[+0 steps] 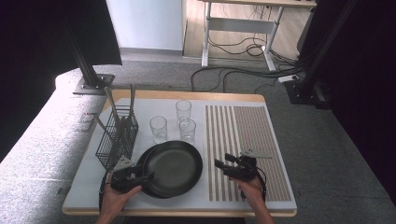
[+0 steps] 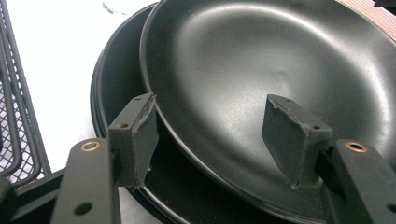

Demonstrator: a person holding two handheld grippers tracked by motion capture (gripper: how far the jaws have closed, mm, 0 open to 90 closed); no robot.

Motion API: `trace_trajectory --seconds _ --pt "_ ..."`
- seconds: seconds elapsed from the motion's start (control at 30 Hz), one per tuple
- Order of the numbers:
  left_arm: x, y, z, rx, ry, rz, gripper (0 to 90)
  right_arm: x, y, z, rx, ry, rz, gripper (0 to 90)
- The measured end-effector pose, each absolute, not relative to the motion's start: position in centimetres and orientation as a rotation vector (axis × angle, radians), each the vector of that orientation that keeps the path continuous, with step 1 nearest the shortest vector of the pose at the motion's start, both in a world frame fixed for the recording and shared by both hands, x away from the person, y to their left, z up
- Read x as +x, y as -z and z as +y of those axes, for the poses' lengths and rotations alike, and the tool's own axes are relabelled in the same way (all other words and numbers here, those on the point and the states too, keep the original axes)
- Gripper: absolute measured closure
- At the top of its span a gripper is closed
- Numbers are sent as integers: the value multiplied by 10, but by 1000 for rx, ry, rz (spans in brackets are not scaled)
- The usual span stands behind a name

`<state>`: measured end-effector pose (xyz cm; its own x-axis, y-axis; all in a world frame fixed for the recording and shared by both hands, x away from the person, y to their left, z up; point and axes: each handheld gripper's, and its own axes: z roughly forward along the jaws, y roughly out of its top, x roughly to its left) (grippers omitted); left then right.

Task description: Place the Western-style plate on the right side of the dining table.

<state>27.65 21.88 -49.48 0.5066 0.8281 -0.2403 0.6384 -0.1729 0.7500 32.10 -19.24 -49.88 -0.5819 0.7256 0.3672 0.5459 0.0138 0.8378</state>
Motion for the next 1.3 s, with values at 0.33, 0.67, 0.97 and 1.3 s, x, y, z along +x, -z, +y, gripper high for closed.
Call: trace_trajectory --seconds 0.33,0.67,0.97,1.3 --pt "277 495 220 1889 -268 1214 360 328 496 -157 1286 -1574 2205 368" --pt "277 495 220 1887 -265 1217 360 336 500 -131 1272 -1527 2289 369" --pt "278 495 221 1890 -249 1219 357 342 511 -120 1291 -1479 2351 373" --pt "277 495 220 1894 -254 1222 357 344 516 -109 1322 -1528 2409 400"
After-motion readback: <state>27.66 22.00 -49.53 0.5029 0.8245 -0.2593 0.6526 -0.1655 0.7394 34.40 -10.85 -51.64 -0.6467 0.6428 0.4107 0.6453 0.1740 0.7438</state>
